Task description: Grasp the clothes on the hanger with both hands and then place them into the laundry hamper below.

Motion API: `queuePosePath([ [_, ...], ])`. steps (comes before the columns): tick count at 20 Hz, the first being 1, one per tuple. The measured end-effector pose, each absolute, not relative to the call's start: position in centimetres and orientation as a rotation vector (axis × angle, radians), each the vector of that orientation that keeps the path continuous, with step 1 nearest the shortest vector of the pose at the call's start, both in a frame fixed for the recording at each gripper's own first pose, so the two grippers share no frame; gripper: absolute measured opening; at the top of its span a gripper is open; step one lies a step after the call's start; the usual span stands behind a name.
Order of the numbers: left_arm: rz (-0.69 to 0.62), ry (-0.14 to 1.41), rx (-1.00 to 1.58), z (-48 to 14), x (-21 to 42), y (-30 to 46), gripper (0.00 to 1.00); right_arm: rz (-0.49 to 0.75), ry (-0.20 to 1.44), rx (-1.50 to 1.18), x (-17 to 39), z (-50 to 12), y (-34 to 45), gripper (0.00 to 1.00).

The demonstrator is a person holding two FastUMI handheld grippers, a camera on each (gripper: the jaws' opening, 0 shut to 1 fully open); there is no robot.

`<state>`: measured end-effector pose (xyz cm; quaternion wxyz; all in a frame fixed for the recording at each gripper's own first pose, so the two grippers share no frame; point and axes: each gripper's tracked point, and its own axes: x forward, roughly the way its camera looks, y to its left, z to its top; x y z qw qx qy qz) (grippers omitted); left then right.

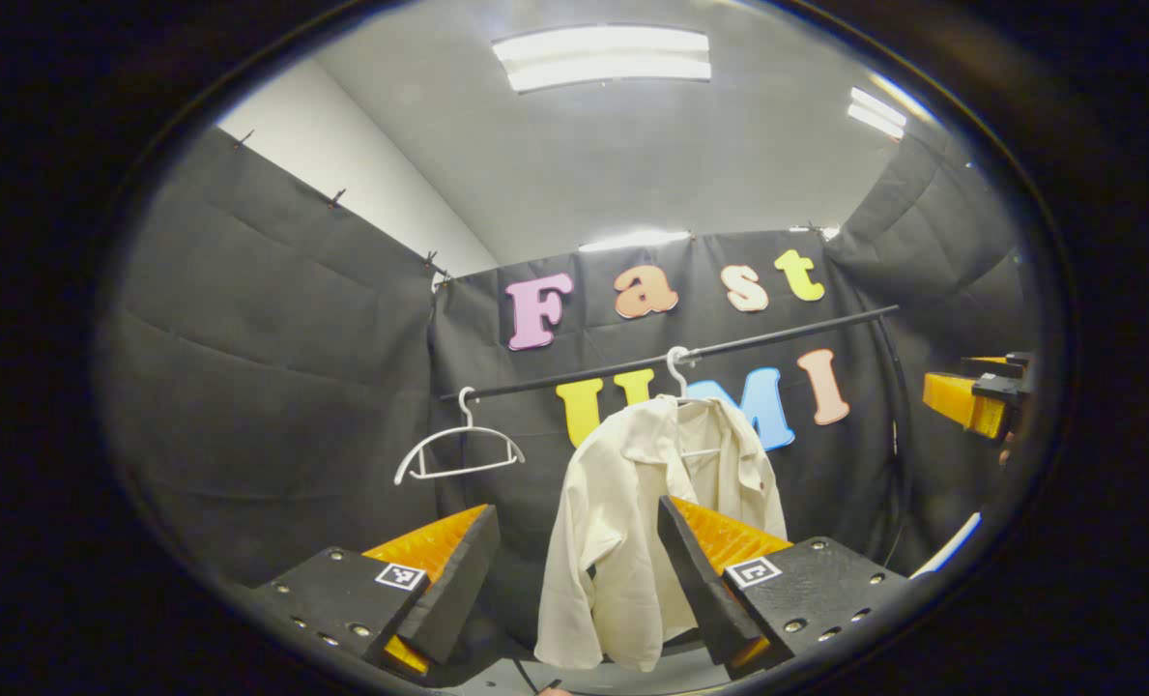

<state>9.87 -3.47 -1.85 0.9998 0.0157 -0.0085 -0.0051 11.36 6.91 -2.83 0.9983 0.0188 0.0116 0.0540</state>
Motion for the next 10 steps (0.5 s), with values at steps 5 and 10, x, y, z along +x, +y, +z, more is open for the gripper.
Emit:
queuePosePath([
  [5,0.018,-0.029,0.066,-2.0,14.6,-6.7,0.96,0.185,0.052,0.065,17.1,-5.3,8.9,0.97],
  [10,0.022,-0.042,0.092,-2.3,19.2,-10.2,0.98,0.251,0.058,0.088,21.8,-6.7,10.9,0.97],
])
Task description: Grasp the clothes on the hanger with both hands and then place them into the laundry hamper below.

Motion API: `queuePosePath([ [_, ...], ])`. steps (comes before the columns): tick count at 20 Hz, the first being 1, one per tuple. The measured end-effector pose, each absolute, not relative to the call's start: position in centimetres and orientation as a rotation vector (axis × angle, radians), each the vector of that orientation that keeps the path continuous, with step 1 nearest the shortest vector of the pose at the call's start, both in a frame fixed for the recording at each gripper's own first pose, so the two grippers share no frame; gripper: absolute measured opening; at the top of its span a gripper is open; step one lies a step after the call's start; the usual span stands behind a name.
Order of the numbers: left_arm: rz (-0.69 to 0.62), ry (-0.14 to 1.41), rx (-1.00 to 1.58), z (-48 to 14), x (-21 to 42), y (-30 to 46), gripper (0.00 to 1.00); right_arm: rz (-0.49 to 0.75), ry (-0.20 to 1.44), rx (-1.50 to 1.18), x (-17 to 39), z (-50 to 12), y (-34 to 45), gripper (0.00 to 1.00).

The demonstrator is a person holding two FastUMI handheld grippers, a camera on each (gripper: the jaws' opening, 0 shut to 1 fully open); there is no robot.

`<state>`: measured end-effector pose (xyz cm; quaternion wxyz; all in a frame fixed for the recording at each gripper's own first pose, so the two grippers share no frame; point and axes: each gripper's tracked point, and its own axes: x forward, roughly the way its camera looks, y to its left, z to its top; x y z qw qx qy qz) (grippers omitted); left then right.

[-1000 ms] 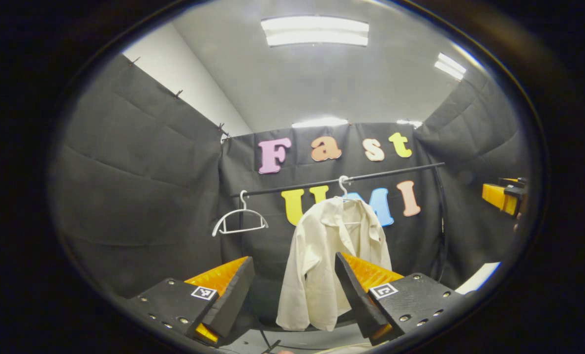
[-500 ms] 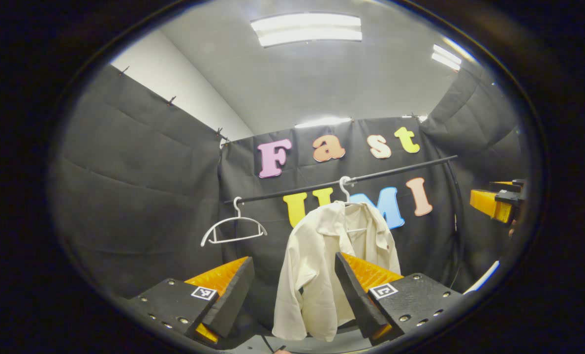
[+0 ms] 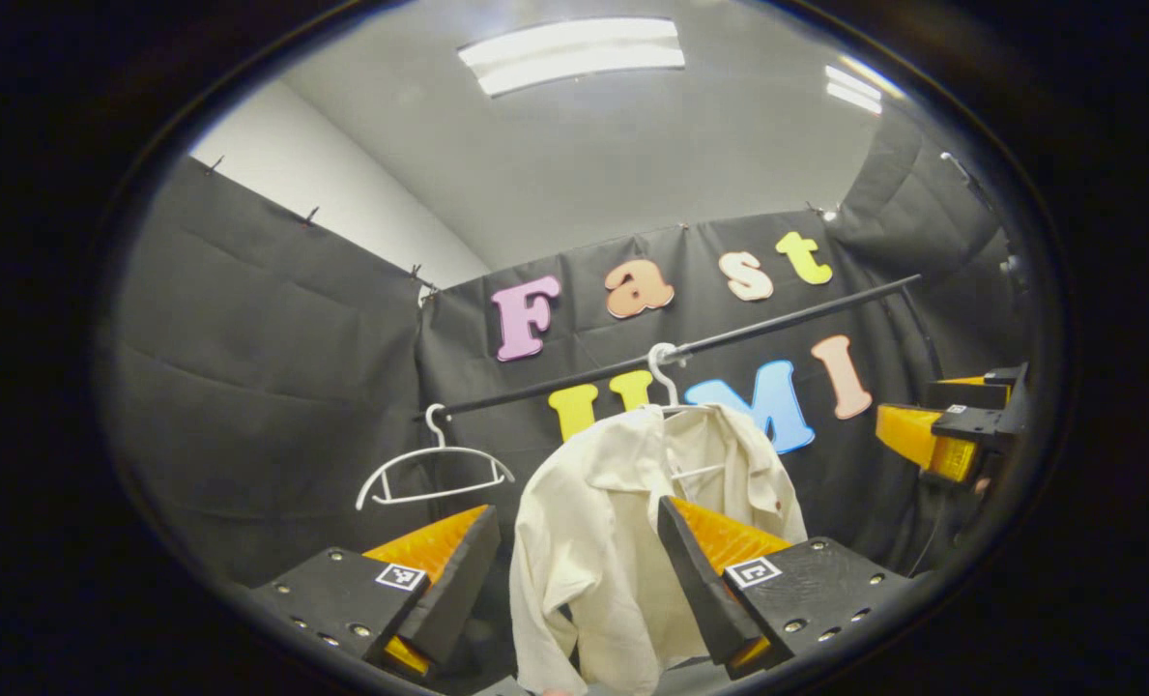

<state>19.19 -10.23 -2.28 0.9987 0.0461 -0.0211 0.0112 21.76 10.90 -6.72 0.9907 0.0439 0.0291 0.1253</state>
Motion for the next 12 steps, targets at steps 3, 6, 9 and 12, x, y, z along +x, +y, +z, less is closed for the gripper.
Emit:
queuePosePath([
  [3,0.020,-0.042,0.081,-3.1,22.0,-12.4,0.98,0.287,0.064,0.089,24.4,-7.7,12.0,0.97],
  [6,0.034,-0.033,0.103,-4.0,24.6,-13.6,0.97,0.314,0.071,0.088,26.9,-9.0,12.9,0.97],
  [9,0.054,-0.022,0.115,-5.3,27.6,-14.9,0.97,0.340,0.094,0.098,29.5,-10.7,13.9,0.97],
  [12,0.076,-0.005,0.120,-6.8,30.5,-15.7,0.98,0.362,0.109,0.109,32.2,-12.0,15.2,0.97],
])
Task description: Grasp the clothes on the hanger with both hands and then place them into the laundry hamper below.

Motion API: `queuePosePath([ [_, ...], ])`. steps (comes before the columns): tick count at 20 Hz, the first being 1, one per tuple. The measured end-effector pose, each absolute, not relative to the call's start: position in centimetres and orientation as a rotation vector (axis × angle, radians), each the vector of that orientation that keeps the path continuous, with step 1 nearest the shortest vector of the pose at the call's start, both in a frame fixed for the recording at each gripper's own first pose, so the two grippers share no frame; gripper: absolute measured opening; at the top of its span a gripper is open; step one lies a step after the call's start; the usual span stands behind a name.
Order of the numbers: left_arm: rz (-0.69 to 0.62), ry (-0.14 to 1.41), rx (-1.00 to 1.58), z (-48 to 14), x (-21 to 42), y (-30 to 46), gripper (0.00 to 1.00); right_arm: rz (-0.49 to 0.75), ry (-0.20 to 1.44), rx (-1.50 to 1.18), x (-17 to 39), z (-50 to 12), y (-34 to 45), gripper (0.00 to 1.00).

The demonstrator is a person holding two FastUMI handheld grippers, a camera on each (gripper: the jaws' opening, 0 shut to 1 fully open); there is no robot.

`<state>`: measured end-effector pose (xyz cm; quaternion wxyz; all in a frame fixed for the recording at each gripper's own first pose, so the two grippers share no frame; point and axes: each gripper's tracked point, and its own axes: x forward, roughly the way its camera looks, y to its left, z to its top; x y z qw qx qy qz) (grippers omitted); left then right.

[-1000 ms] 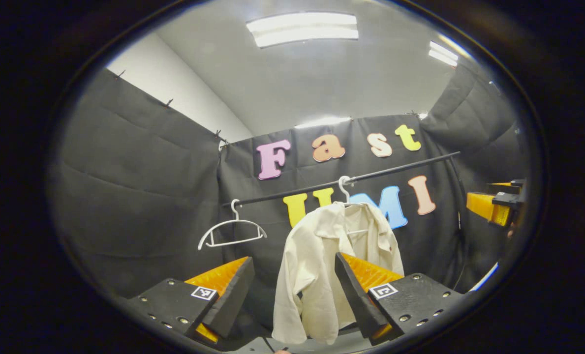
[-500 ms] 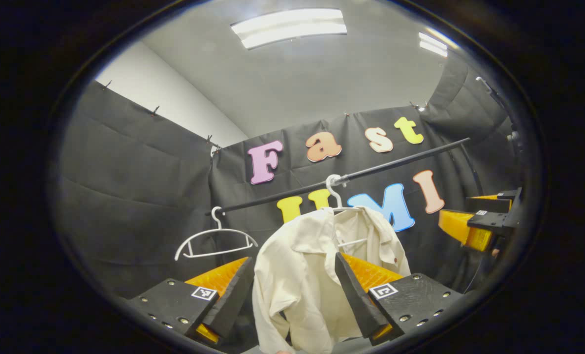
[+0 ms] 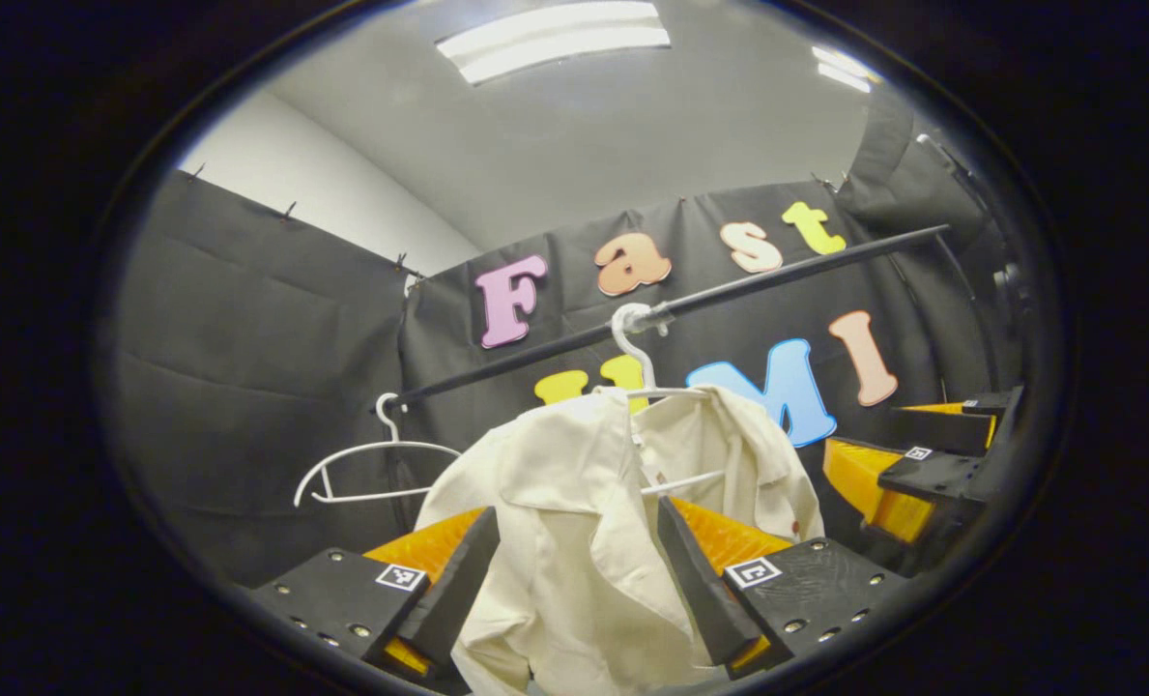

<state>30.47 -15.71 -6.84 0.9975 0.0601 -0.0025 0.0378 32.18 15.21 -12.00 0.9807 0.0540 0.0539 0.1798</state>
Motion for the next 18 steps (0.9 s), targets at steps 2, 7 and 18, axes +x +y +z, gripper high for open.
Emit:
queuePosePath([
  [2,0.093,0.013,0.129,-8.0,31.9,-16.1,0.97,0.381,0.129,0.121,33.7,-13.1,16.3,0.97],
  [7,0.142,0.079,0.135,-10.9,35.4,-16.6,0.97,0.430,0.163,0.106,36.2,-15.6,18.8,0.97],
  [18,0.232,0.142,0.223,-13.7,38.7,-15.6,0.80,0.465,0.207,0.069,39.6,-19.6,21.7,0.94],
])
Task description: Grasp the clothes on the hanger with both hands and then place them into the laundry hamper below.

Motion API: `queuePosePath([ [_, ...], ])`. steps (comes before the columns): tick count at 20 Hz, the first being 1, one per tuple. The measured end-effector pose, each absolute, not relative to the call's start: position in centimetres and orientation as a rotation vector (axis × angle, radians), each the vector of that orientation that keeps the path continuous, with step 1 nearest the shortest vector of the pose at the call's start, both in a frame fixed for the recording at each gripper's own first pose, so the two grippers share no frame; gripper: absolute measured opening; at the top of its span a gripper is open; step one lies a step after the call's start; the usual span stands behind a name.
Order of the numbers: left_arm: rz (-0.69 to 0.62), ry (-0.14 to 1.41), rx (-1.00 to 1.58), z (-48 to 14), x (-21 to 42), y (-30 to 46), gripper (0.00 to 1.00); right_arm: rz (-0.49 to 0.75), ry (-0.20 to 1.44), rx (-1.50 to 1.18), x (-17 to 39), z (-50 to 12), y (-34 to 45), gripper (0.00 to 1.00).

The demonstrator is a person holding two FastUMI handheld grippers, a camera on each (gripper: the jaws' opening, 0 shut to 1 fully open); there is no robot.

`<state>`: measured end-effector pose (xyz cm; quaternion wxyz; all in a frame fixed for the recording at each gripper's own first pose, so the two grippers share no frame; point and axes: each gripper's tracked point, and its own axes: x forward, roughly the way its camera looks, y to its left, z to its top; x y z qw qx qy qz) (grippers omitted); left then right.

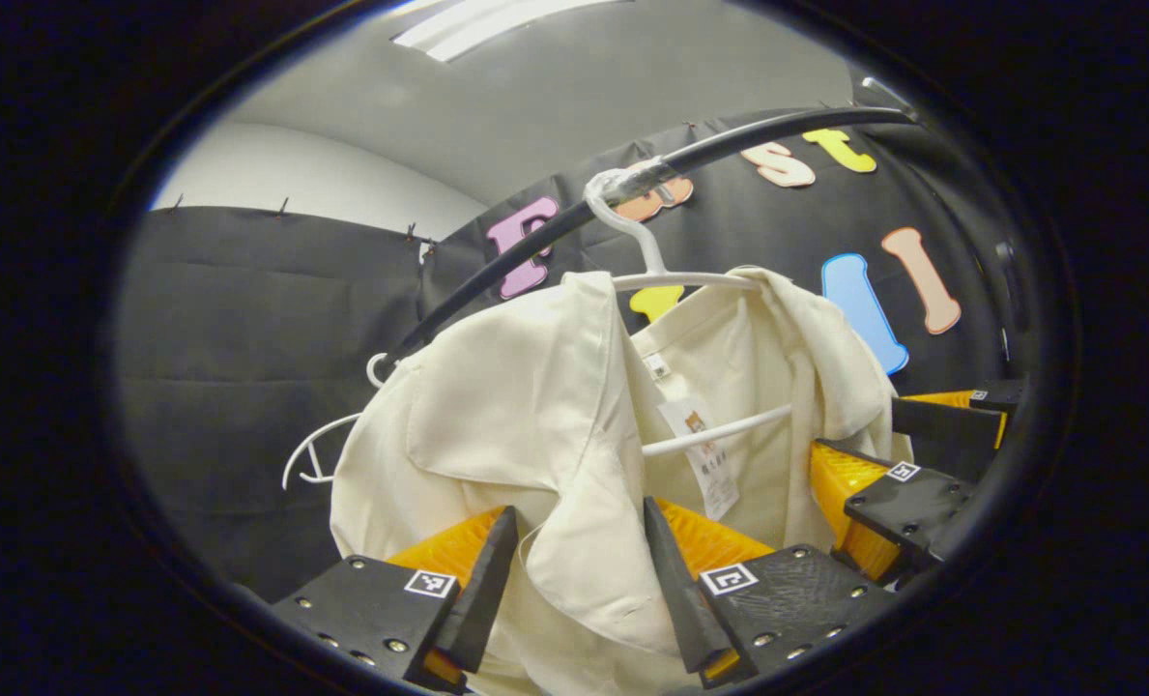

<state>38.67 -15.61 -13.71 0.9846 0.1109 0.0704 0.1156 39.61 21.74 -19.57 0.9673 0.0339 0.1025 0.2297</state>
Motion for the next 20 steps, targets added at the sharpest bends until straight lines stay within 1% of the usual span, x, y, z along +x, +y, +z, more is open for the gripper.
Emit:
queuePosePath([
  [1,0.236,0.143,0.226,-13.7,38.8,-15.5,0.80,0.458,0.213,0.071,40.1,-19.8,21.9,0.82],
  [2,0.237,0.142,0.230,-13.6,39.0,-15.4,0.80,0.452,0.219,0.074,40.6,-20.0,22.1,0.77],
  [3,0.271,0.131,0.236,-13.4,38.8,-14.6,0.80,0.454,0.229,0.081,40.6,-20.2,22.4,0.74],
  [4,0.275,0.129,0.229,-13.3,38.7,-14.0,0.55,0.436,0.236,0.080,41.1,-20.4,22.4,0.76],
  [5,0.270,0.127,0.219,-13.4,38.7,-13.8,0.48,0.410,0.230,0.073,41.4,-20.3,21.9,0.40],
  [6,0.263,0.131,0.219,-13.5,38.8,-13.7,0.41,0.368,0.224,0.065,42.1,-20.4,21.3,0.27],
  [7,0.273,0.136,0.228,-13.8,39.0,-13.1,0.34,0.359,0.232,0.058,42.1,-20.5,20.6,0.12],
  [8,0.273,0.129,0.216,-13.4,38.8,-12.5,0.26,0.344,0.226,0.064,42.3,-20.4,20.6,0.12],
  [9,0.246,0.124,0.187,-13.4,39.1,-12.5,0.19,0.352,0.231,0.062,42.2,-20.4,20.6,0.01],
  [11,0.219,0.117,0.142,-13.2,38.6,-12.2,0.03,0.342,0.223,0.056,41.8,-20.3,20.1,0.01],
  [12,0.214,0.112,0.120,-13.2,38.6,-12.0,0.04,0.332,0.214,0.058,41.8,-20.0,19.7,0.02],
  [13,0.220,0.101,0.101,-13.0,38.6,-11.5,0.01,0.313,0.197,0.058,41.9,-19.5,19.0,0.01],
  [15,0.233,0.089,0.095,-12.6,38.3,-10.7,0.02,0.254,0.156,0.054,42.3,-18.5,17.3,0.01],
  [19,0.305,0.063,0.112,-11.2,37.1,-8.2,0.01,0.155,0.119,0.048,43.5,-18.0,14.4,0.01],
  [20,0.317,0.056,0.108,-10.9,36.7,-7.7,0.02,0.135,0.113,0.052,43.8,-17.9,13.7,0.01],
])
